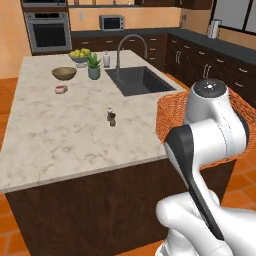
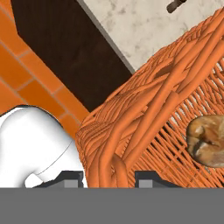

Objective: Open the cabinet, pick up the bread from the cabinet and place it in the basket. Then move the basket to the dining counter.

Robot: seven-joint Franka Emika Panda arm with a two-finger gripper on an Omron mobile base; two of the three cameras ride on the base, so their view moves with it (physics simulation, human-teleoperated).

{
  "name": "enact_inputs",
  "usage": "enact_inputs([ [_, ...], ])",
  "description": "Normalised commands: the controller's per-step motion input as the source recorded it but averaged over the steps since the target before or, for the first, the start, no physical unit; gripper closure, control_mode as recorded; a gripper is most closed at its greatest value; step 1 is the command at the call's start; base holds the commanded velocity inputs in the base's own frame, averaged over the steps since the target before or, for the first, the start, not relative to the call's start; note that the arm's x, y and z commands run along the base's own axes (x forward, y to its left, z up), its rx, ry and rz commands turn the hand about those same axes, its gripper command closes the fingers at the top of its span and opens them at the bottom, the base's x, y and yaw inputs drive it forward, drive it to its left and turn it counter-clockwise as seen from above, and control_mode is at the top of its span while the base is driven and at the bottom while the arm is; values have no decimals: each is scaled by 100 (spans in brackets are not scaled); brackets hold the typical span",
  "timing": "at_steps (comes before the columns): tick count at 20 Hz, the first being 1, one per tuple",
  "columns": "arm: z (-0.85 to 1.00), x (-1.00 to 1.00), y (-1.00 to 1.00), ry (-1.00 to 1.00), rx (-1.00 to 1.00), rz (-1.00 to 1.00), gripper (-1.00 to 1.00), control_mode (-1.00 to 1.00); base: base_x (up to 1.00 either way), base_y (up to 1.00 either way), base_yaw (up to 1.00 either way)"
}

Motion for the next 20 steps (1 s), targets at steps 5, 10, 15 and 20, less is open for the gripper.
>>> enact_inputs([
  [5,0,0,0,0,0,0,100,100,24,78,-30],
  [10,0,0,0,0,0,0,100,100,12,56,7],
  [15,0,0,0,0,0,0,100,100,32,37,26],
  [20,0,0,0,0,0,0,100,100,57,34,20],
])
